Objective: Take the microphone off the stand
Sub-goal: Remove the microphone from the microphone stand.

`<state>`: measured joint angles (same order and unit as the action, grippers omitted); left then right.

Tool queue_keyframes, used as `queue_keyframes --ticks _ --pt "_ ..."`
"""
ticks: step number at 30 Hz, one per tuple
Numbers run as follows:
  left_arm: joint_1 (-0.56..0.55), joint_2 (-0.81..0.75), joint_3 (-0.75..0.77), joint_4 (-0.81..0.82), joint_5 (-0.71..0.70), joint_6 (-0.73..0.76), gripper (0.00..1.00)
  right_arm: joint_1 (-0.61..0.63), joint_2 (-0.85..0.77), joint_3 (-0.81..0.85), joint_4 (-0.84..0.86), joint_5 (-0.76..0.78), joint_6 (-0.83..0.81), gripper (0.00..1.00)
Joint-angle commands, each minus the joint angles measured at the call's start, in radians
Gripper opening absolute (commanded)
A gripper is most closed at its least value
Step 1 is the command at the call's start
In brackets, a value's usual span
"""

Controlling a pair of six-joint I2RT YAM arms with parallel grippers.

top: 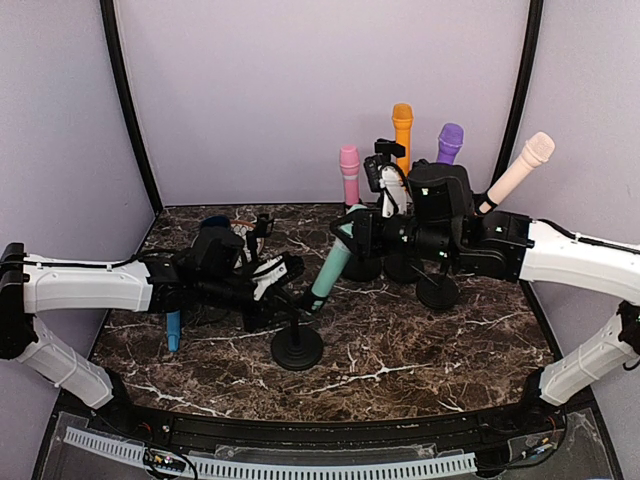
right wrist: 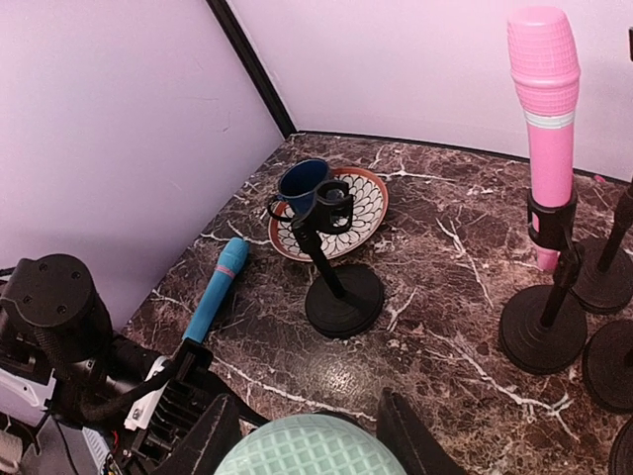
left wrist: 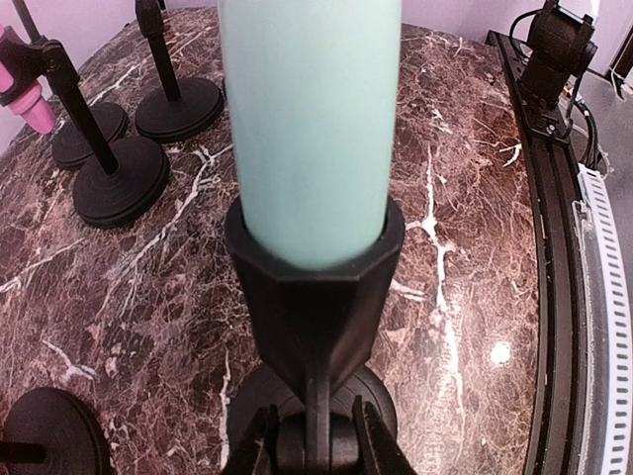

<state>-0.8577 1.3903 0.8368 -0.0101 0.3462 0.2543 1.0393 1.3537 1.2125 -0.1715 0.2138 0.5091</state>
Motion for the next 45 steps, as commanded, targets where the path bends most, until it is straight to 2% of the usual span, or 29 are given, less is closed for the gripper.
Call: queue_keyframes --ticks 1,5,13,32,45 --pt "-0.006 0.016 -0.011 -0.113 -0.002 0.016 0.0 -0.025 -0.066 0.0 0.224 -0.096 -0.087 0.33" --pt "-0.006 0.018 -0.012 -0.113 -0.001 0.016 0.0 -0.03 -0.076 -0.021 0.267 -0.161 -0.108 0.33" --pt "-0.007 0.025 -0.01 -0.114 -0.001 0.014 0.0 -0.045 -0.082 -0.028 0.268 -0.143 -0.107 0.32" --pt "-0.008 0.033 -0.007 -0.113 0.001 0.008 0.0 -0.047 -0.029 0.118 -0.023 0.191 0.066 0.32" --pt "-0.009 0.03 -0.005 -0.108 -0.001 -0.002 0.0 -0.049 -0.085 0.111 -0.026 0.216 0.032 0.32"
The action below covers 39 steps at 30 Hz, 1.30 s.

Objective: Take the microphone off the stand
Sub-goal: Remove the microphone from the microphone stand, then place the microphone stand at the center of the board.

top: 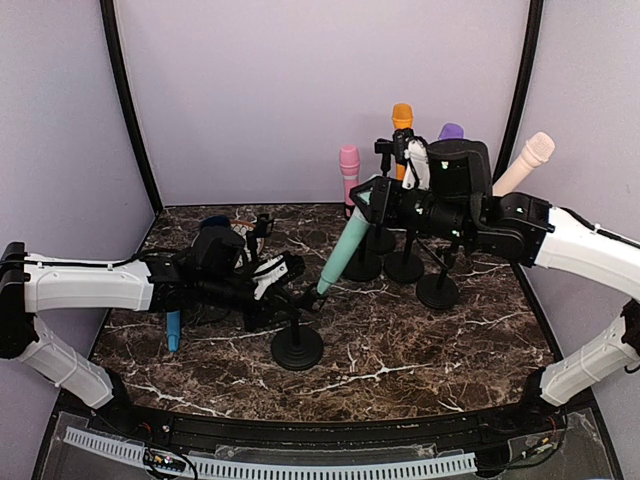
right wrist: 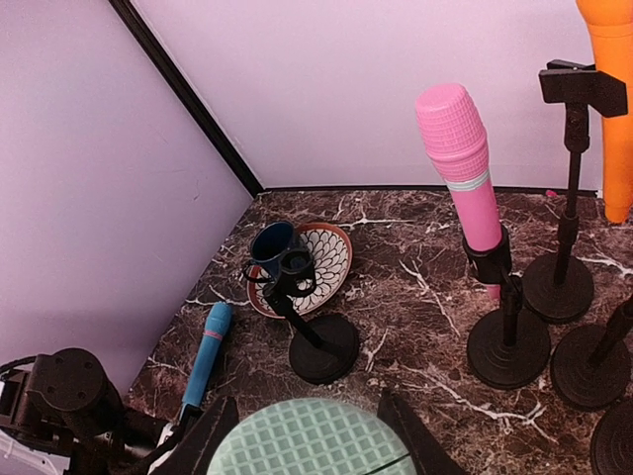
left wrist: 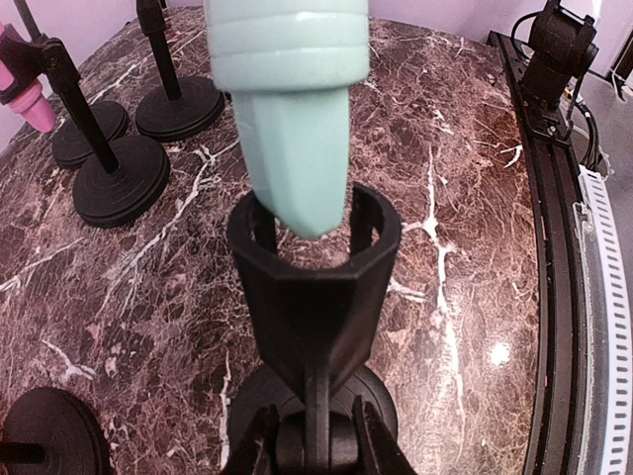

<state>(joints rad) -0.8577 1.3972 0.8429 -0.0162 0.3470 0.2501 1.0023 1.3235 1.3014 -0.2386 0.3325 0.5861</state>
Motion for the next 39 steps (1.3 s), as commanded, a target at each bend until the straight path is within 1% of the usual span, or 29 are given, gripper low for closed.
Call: queue_keyframes --ticks 1,6,10,13,16,18,20,21,26,34,39 --pt "-0.009 0.025 -0.011 -0.101 -0.002 0.0 0.0 -0.011 -0.063 0.024 0.039 0.103 -0.049 0.32" --pt "-0.009 0.031 -0.008 -0.094 -0.023 -0.018 0.0 -0.014 -0.117 0.023 0.033 0.126 -0.062 0.32" --pt "-0.009 0.02 -0.011 -0.077 -0.061 -0.062 0.0 -0.014 -0.153 0.018 0.017 0.165 -0.074 0.33" --pt "-0.008 -0.038 -0.031 -0.09 -0.17 -0.06 0.0 -0.015 -0.174 0.022 -0.008 0.183 -0.082 0.33" --pt "-0.004 -0.106 -0.053 -0.111 -0.339 -0.026 0.0 -0.016 -0.202 0.015 -0.022 0.197 -0.086 0.33" --pt "0.021 -0.152 -0.063 -0.136 -0.399 -0.019 0.0 -0.016 -0.218 -0.001 -0.02 0.205 -0.083 0.33" --pt "0.069 -0.187 -0.064 -0.161 -0.405 -0.027 0.0 -0.016 -0.232 -0.018 -0.013 0.208 -0.078 0.33" --pt "0.112 -0.208 -0.067 -0.165 -0.402 -0.031 0.0 -0.016 -0.238 -0.026 -0.008 0.207 -0.074 0.33" --pt "0.245 -0.249 -0.081 -0.114 -0.424 -0.041 0.0 -0.016 -0.258 -0.053 0.002 0.196 -0.062 0.33" --pt "0.393 -0.163 -0.017 -0.073 -0.472 -0.062 0.0 -0.016 -0.298 -0.081 -0.003 0.185 -0.042 0.33" --pt "0.425 -0.108 0.011 -0.023 -0.479 -0.079 0.0 -0.016 -0.305 -0.089 -0.001 0.174 -0.041 0.33"
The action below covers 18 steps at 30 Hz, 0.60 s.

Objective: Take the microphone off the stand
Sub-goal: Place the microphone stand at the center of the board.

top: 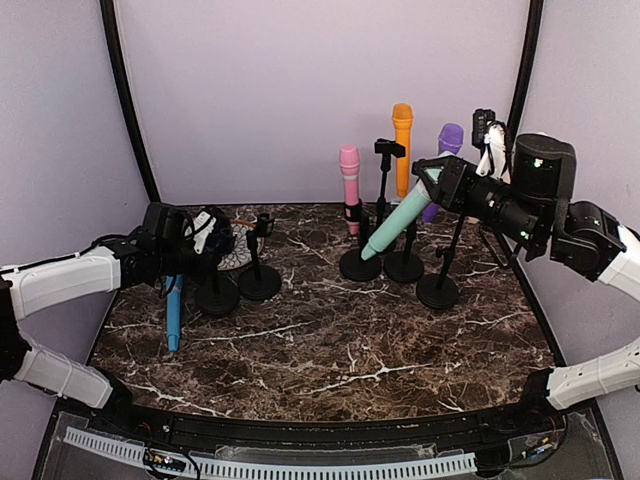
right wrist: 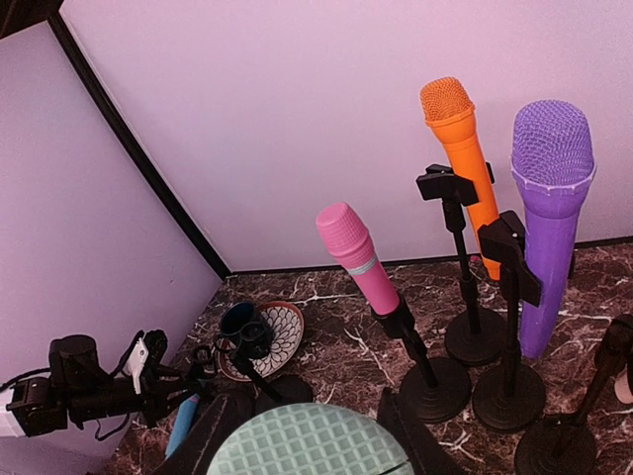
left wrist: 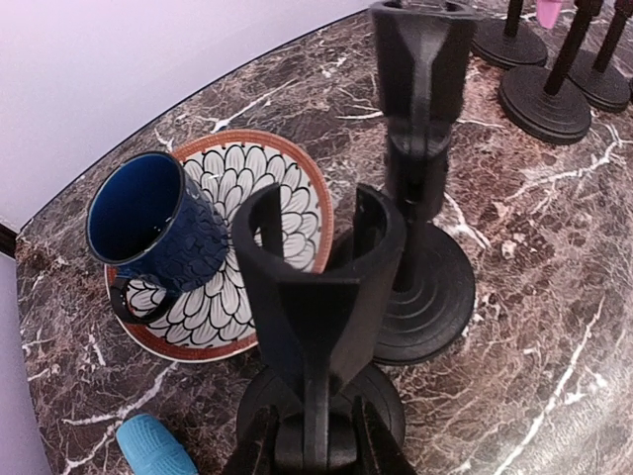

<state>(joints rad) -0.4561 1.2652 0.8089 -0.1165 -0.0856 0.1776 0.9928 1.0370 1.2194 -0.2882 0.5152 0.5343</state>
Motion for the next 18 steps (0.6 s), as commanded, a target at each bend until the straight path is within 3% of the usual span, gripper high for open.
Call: queue_keyframes --ticks 1,11,18 --pt "0.031 0.037 0.055 0.09 -0.047 -0.009 0.0 -0.006 -0.017 -0.008 0.05 -0.014 0.009 0.34" --pt "0.062 0.085 0.07 0.113 -0.02 -0.054 0.03 -0.006 0.025 0.009 0.074 -0.114 -0.029 0.35" --pt "0.062 0.033 0.048 0.09 -0.037 -0.099 0.56 -0.005 0.082 0.013 0.097 -0.214 -0.028 0.35"
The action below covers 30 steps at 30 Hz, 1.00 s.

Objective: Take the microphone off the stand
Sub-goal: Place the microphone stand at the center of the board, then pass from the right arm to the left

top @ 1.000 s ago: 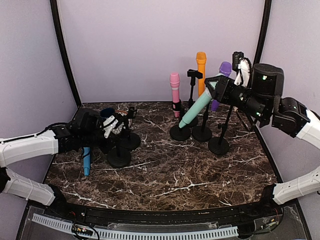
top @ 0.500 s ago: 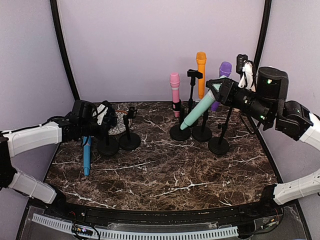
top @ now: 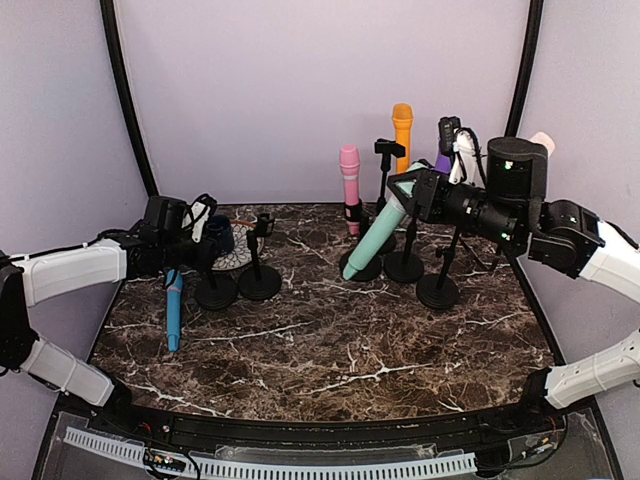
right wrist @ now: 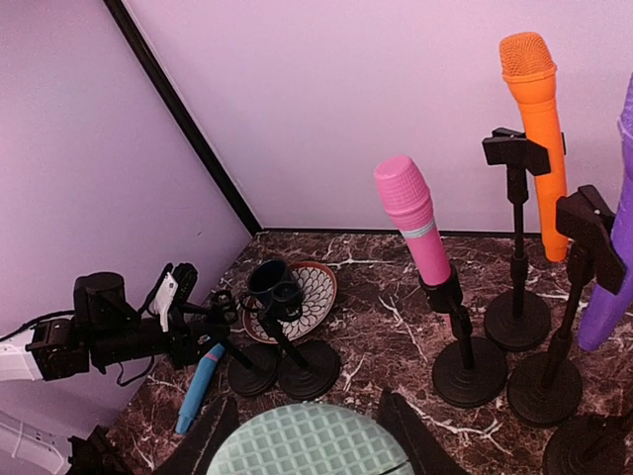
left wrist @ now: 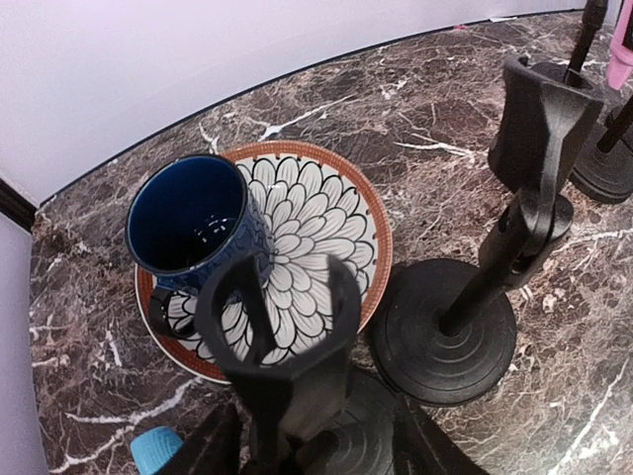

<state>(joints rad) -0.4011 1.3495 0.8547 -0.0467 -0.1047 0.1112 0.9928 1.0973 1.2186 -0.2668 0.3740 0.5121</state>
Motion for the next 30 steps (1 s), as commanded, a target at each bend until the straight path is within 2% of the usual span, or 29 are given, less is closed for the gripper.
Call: queue_keyframes --ticks 1,2,5,10,13,15,19,22,27,30 --pt "0.007 -0.07 -0.001 0.02 -0.018 -0.039 0.59 -0.006 0.029 0.011 0.079 -0.082 -0.006 0.34" --pt "0.007 -0.09 -0.009 0.018 -0.016 -0.041 0.66 -0.005 0.035 0.009 0.082 -0.091 -0.004 0.35" --pt "0.007 -0.135 -0.022 0.01 0.002 -0.047 0.76 -0.005 0.048 0.006 0.087 -0.104 -0.003 0.34" --pt "0.007 -0.235 -0.007 -0.058 0.076 -0.055 0.8 -0.005 0.064 -0.008 0.107 -0.132 -0.002 0.35" --pt "-0.003 -0.3 0.009 -0.079 0.204 -0.054 0.86 -0.004 0.078 -0.02 0.131 -0.173 -0.002 0.35" --pt "-0.058 -0.357 0.006 -0.049 0.225 -0.041 0.87 -0.003 0.095 -0.026 0.152 -0.202 -0.002 0.35" --pt "-0.292 -0.4 0.03 0.004 0.253 -0.057 0.87 -0.001 0.124 -0.027 0.206 -0.283 -0.012 0.35" --pt "-0.401 -0.352 0.049 0.055 0.293 -0.142 0.86 0.005 0.147 -0.023 0.256 -0.361 -0.026 0.35" --pt "-0.604 -0.227 0.079 0.179 0.269 -0.172 0.83 0.039 0.186 0.002 0.306 -0.442 -0.07 0.35" --pt "-0.639 -0.173 0.1 0.22 0.272 -0.208 0.83 0.063 0.2 0.018 0.308 -0.455 -0.103 0.36"
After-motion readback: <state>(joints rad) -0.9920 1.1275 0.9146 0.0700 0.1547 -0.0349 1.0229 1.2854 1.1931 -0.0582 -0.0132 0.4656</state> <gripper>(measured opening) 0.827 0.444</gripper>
